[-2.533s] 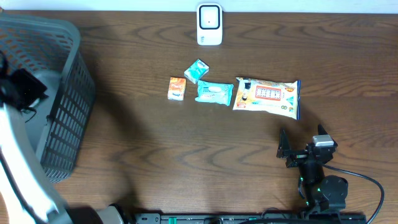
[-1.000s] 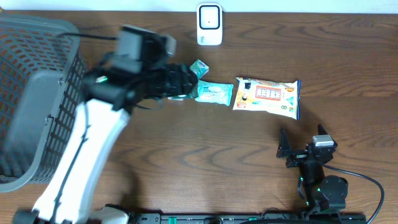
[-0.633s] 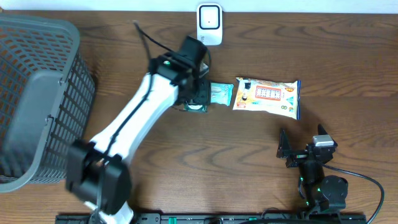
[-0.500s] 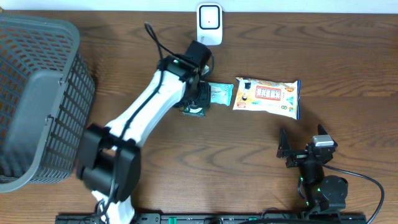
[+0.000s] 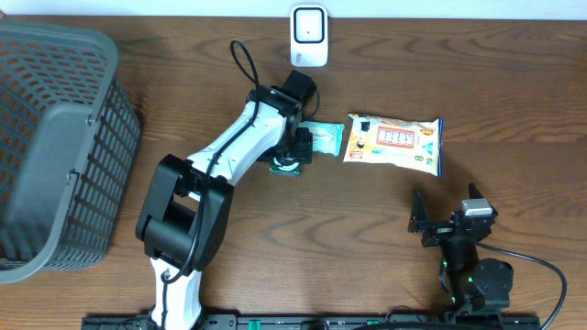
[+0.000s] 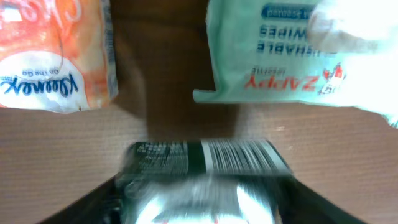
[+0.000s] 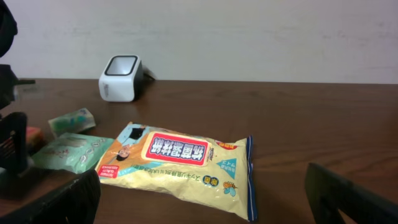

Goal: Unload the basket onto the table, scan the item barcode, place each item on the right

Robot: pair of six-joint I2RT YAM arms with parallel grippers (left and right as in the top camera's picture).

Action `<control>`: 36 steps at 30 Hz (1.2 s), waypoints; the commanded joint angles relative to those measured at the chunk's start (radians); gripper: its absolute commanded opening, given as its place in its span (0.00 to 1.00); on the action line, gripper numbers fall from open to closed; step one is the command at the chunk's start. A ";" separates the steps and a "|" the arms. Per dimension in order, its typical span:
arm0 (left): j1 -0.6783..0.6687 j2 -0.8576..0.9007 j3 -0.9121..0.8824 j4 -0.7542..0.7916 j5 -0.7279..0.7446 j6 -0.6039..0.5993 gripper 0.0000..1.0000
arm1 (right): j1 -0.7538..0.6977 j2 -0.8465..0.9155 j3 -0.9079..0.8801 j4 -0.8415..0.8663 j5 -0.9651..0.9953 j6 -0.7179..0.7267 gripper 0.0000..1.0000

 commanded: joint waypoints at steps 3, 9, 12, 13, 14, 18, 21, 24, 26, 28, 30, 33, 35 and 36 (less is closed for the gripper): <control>0.002 -0.002 0.006 0.010 -0.013 0.004 0.77 | -0.003 -0.002 -0.001 -0.003 0.000 0.010 0.99; 0.003 -0.006 0.006 0.008 -0.013 0.004 0.79 | -0.003 -0.002 -0.001 -0.003 0.000 0.010 0.99; 0.013 -0.030 0.011 -0.006 -0.013 0.003 0.80 | -0.003 -0.002 -0.001 -0.003 0.000 0.010 0.99; 0.018 -0.046 0.016 -0.015 -0.013 0.003 0.80 | -0.003 -0.002 -0.001 -0.003 0.000 0.010 0.99; 0.025 -0.064 0.021 -0.022 -0.013 0.003 0.80 | -0.003 -0.002 -0.001 -0.003 0.000 0.010 0.99; 0.061 -0.187 0.029 -0.029 -0.013 0.003 0.81 | -0.003 -0.002 -0.001 -0.003 0.000 0.010 0.99; 0.093 -0.290 0.029 -0.034 -0.013 0.004 0.82 | -0.003 -0.002 -0.001 -0.003 0.000 0.010 0.99; 0.141 -0.402 0.029 -0.057 -0.013 0.004 0.86 | -0.003 -0.002 -0.001 -0.003 0.000 0.010 0.99; 0.178 -0.467 0.029 -0.082 -0.013 0.004 0.86 | -0.003 -0.002 -0.001 -0.003 0.000 0.010 0.99; 0.219 -0.528 0.028 -0.111 -0.013 0.004 0.91 | -0.003 -0.002 -0.001 -0.003 0.000 0.010 0.99; 0.262 -0.578 0.028 -0.142 -0.014 0.004 0.96 | -0.003 -0.002 -0.001 -0.003 0.000 0.010 0.99; 0.316 -0.627 0.028 -0.185 -0.014 0.004 0.98 | -0.003 -0.002 -0.001 -0.003 0.000 0.010 0.99; 0.344 -0.647 0.028 -0.207 -0.013 0.004 0.98 | -0.003 -0.002 -0.001 -0.003 0.000 0.010 0.99; 0.354 -0.652 0.028 -0.215 -0.013 0.004 0.98 | -0.003 -0.002 -0.001 -0.003 0.000 0.010 0.99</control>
